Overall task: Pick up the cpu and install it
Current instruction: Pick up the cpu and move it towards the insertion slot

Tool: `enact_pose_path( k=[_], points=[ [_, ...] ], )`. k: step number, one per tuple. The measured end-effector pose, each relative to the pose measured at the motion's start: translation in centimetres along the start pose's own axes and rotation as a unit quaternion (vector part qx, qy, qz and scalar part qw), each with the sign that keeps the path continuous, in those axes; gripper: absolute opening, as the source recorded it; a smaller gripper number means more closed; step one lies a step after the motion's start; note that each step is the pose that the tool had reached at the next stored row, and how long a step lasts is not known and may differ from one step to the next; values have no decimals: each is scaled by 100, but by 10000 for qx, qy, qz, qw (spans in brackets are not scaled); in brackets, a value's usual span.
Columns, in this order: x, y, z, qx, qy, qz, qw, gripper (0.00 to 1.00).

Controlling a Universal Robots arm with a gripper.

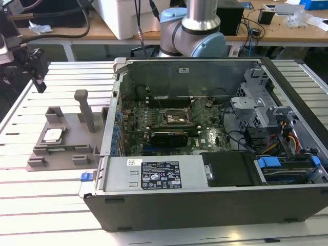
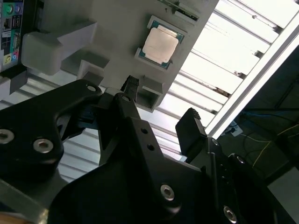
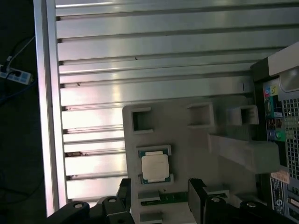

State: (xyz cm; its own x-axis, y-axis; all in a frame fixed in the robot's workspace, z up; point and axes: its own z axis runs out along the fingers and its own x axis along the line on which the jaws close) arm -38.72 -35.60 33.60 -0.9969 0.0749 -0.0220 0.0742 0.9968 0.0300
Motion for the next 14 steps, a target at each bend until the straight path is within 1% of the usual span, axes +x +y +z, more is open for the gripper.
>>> enact_pose_path(
  k=[6, 11, 12, 13, 14],
  points=[
    [-33, 12, 73, 1, 4, 1, 10000, 60],
    [-75, 27, 188, 3, 12, 1, 10000, 60],
    [-80, 31, 202, 12, 12, 1, 10000, 60],
    [-90, 40, 221, 42, 9, 0, 10000, 60],
    [-95, 47, 230, 84, 6, -2, 10000, 60]
  ],
)
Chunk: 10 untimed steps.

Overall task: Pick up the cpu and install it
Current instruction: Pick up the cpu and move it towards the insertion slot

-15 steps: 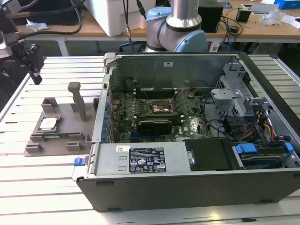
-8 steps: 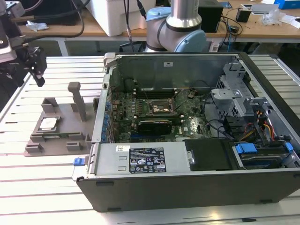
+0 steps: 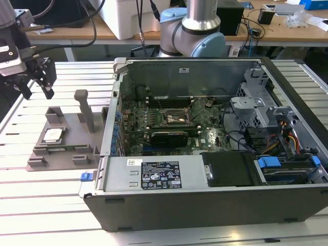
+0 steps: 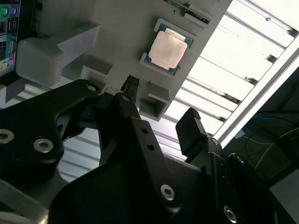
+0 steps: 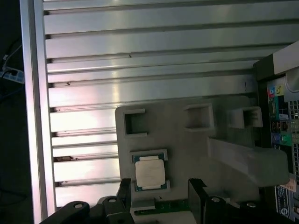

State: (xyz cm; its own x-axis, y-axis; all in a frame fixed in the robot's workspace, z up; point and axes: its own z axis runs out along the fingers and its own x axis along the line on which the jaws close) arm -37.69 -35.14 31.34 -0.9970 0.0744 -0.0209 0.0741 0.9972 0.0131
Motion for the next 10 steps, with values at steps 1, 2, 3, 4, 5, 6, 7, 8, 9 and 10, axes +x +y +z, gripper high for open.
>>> enact_pose_path(
  k=[1, 2, 3, 4, 5, 6, 7, 8, 9, 10],
  points=[
    [-3, 6, 3, 62, -5, -2, 10000, 60],
    [-4, 16, 5, 196, -14, -7, 9998, 60],
    [-3, 26, 8, 311, -23, -16, 9995, 60],
    [-3, 30, 15, 345, -26, -32, 9994, 60],
    [-3, 31, 21, 350, -27, -61, 9994, 60],
    [-3, 31, 23, 351, -27, -99, 9993, 60],
    [-3, 34, 30, 347, -30, -243, 9991, 60],
    [-3, 34, 32, 345, -32, -313, 9989, 60],
    [-3, 34, 32, 345, -32, -328, 9989, 60],
    [-3, 34, 33, 345, -32, -329, 9989, 60]
  ],
)
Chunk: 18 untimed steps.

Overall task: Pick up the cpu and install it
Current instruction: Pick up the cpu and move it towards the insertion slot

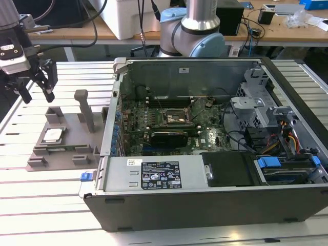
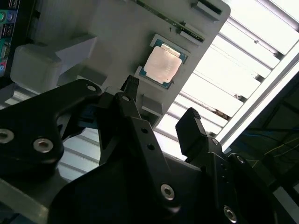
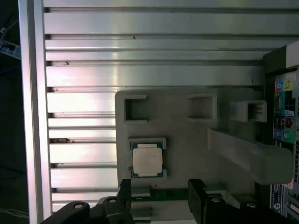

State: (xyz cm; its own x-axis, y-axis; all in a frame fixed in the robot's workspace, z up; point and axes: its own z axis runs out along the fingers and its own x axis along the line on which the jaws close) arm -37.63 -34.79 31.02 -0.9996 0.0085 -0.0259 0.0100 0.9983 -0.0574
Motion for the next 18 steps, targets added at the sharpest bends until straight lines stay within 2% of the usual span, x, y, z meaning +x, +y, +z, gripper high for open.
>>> enact_pose_path(
  k=[5, 18],
  points=[
    [0, 0, 1, -1, -1, -2, 10000, 60],
    [3, 5, 93, 1, 0, -2, 10000, 60]
  ],
)
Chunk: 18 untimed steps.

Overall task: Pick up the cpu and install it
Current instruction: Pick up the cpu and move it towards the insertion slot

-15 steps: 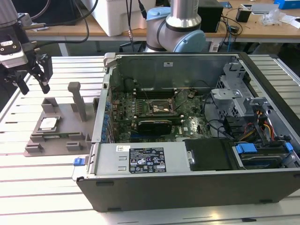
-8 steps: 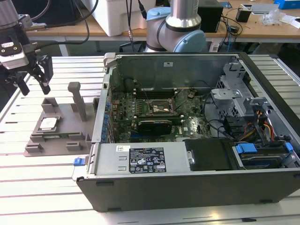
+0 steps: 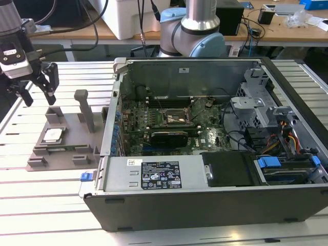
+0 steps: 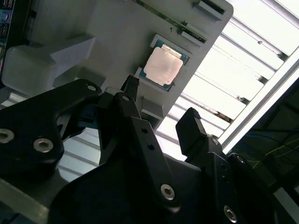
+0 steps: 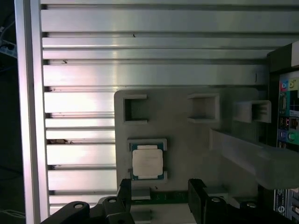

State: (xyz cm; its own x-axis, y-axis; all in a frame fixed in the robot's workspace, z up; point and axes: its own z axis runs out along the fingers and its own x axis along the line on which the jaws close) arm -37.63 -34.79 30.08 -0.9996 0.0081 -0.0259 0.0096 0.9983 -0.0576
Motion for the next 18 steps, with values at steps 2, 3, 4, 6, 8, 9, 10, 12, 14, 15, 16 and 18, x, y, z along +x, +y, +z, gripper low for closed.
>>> enact_pose_path(
  k=[2, 3, 4, 6, 8, 9, 10, 12, 14, 15, 16, 18],
  points=[
    [0, 1, 17, 0, 0, 0, 10000, 60],
    [1, 1, 22, 0, 0, 0, 10000, 60],
    [1, 2, 27, 0, 0, 0, 10000, 60],
    [1, 3, 43, 0, 0, 0, 10000, 60],
    [2, 4, 60, 0, 0, 0, 10000, 60],
    [2, 4, 64, 0, 0, 0, 10000, 60],
    [2, 4, 72, 0, 0, 0, 10000, 60],
    [2, 5, 83, 0, 0, 0, 10000, 60],
    [2, 5, 95, 0, 0, 0, 10000, 60],
    [3, 6, 99, 0, 0, 0, 10000, 60],
    [3, 6, 109, 0, 0, 0, 10000, 60],
    [3, 7, 121, 0, 0, 0, 10000, 60]
  ],
)
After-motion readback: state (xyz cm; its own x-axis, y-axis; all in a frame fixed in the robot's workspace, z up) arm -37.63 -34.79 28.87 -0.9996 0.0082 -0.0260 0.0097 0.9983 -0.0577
